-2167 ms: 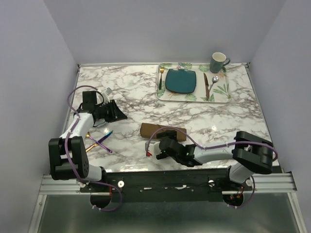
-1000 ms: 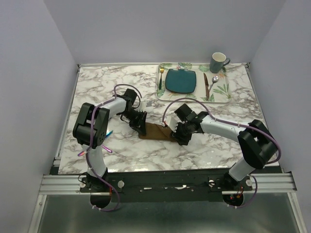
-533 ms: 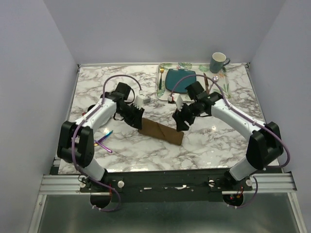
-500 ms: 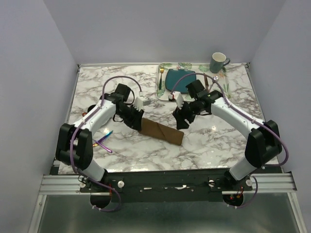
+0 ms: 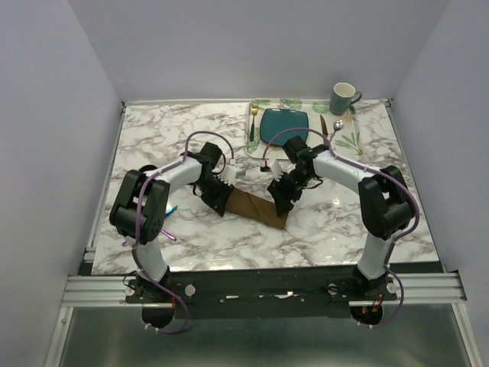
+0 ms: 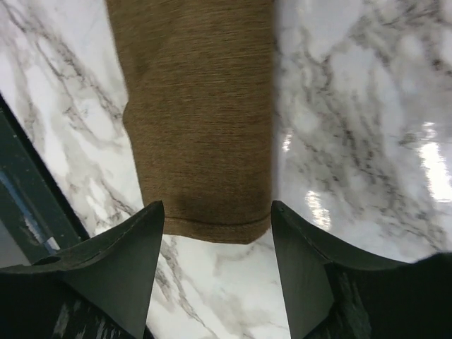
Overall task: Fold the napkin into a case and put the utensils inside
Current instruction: Rotate the smaller rectangle-folded napkin at the center of the board, then pick up the spoon from the corner of the board.
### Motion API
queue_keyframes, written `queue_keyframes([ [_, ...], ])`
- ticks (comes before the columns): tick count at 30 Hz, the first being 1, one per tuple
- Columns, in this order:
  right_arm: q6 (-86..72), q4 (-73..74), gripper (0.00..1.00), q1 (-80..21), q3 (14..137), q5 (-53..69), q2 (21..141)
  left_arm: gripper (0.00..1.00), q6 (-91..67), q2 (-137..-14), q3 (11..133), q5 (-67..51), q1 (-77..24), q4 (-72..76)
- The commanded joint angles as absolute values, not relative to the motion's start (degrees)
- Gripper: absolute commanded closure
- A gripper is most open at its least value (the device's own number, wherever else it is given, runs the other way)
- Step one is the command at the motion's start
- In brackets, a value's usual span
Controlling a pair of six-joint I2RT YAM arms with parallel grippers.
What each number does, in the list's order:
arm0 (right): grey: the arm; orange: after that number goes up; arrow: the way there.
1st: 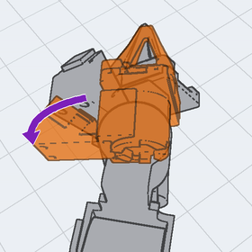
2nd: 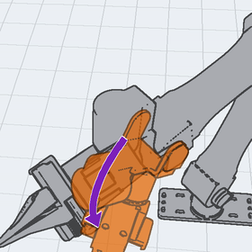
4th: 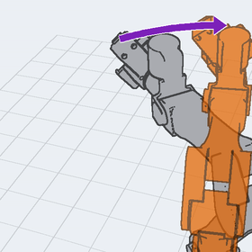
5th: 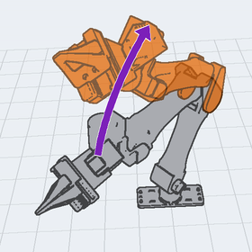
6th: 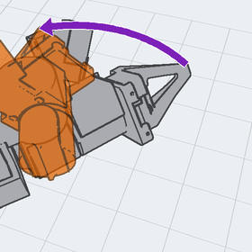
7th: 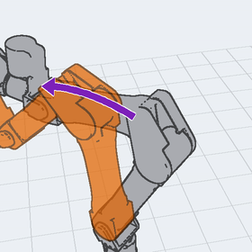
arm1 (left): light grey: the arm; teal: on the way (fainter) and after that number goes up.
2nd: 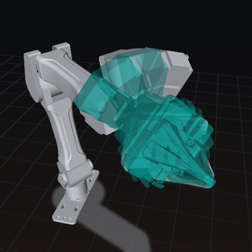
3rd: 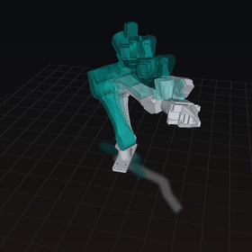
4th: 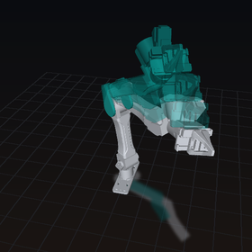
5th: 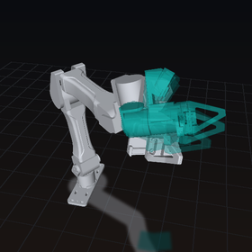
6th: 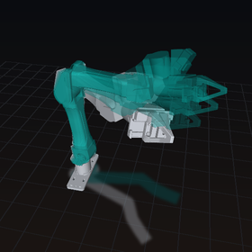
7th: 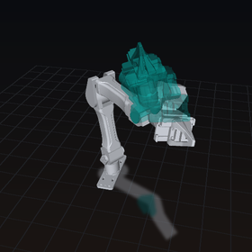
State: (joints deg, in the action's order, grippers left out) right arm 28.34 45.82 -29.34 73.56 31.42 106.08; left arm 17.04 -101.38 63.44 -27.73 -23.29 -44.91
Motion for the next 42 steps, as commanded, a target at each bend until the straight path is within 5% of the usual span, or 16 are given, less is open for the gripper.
queue_keyframes([
  [1, 28.13, 48.17, 0.3, -30.06, 69.62, 40.23, 106.61, 0.72, 12.49, -106.69, 70.92, -27.15, -23.29, -39.11],
  [14, 15.39, 37.01, 0.23, -38.4, 61.35, 49.39, 104.06, 0.7, 2.9, -117.42, 80.77, -34.1, -27.86, -33.93],
  [20, 12.74, 35.85, 0.19, -38.94, 60.55, 48.27, 101.26, 0.63, 3.95, -113.05, 79.54, -34.81, -26.55, -36.46],
  [26, 16.08, 39.99, 0.08, -35.51, 60.64, 36.6, 85.74, 0.55, 21.5, -93.13, 75.77, -34.28, -14.87, -52.68],
  [31, 19.68, 39.38, 0.0, -35.16, 62.05, 28.22, 78.05, 0.35, 42.04, -74.82, 64.79, -21.39, -3.62, -56.6],
  [34, 19.77, 40.95, 0.0, -35.24, 63.19, 25.05, 78.31, 0.37, 42.21, -68.04, 58.99, -12.68, -0.98, -56.95],
  [42, 18.54, 39.73, 0.0, -35.16, 64.6, 23.99, 80.42, 0.39, 37.15, -69.69, 53.36, -13.19, 14.68, -56.95],
])
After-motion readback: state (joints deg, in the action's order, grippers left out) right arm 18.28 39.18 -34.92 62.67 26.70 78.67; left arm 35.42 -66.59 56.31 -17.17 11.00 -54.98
